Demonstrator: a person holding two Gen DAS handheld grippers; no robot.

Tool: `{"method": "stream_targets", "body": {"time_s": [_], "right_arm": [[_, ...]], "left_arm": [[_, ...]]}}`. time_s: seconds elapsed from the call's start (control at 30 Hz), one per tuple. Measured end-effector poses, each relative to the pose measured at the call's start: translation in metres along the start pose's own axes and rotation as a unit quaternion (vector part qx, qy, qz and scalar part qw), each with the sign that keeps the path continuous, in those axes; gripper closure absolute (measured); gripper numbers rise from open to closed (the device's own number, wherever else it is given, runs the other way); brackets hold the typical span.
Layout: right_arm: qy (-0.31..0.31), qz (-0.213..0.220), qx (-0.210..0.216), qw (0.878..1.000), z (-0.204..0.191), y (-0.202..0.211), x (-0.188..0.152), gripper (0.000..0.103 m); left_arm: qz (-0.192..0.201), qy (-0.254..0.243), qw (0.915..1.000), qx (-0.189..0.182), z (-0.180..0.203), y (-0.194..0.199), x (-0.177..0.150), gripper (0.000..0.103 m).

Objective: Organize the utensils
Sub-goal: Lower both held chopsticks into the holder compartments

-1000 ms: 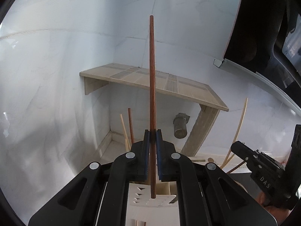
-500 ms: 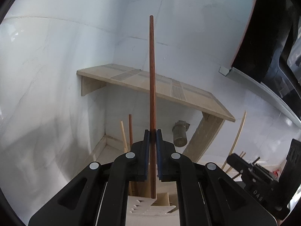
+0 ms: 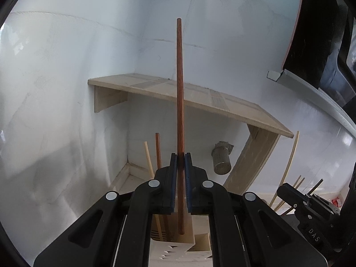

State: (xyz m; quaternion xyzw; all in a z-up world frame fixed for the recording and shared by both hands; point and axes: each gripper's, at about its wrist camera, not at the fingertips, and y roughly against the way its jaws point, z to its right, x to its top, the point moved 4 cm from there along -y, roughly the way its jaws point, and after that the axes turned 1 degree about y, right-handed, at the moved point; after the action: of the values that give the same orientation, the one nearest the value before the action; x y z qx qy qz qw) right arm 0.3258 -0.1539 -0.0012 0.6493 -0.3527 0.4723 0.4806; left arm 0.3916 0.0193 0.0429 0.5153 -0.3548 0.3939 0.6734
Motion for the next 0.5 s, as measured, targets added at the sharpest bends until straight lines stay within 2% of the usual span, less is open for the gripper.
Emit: {"method": "stream_targets", "body": {"time_s": [0.43, 0.5], "right_arm": [[-0.012, -0.016, 0.0, 1.0, 0.001, -0.007, -0.005, 0.098], [-0.017, -0.022, 0.003, 1.0, 0.001, -0.008, -0.006, 0.098]], "left_arm": [[-0.012, -0.006, 0.9999, 0.001, 0.001, -0.006, -0.01, 0.096], [-0.015, -0.006, 0.9999, -0.002, 0.002, -0.005, -0.011, 0.091]]}}
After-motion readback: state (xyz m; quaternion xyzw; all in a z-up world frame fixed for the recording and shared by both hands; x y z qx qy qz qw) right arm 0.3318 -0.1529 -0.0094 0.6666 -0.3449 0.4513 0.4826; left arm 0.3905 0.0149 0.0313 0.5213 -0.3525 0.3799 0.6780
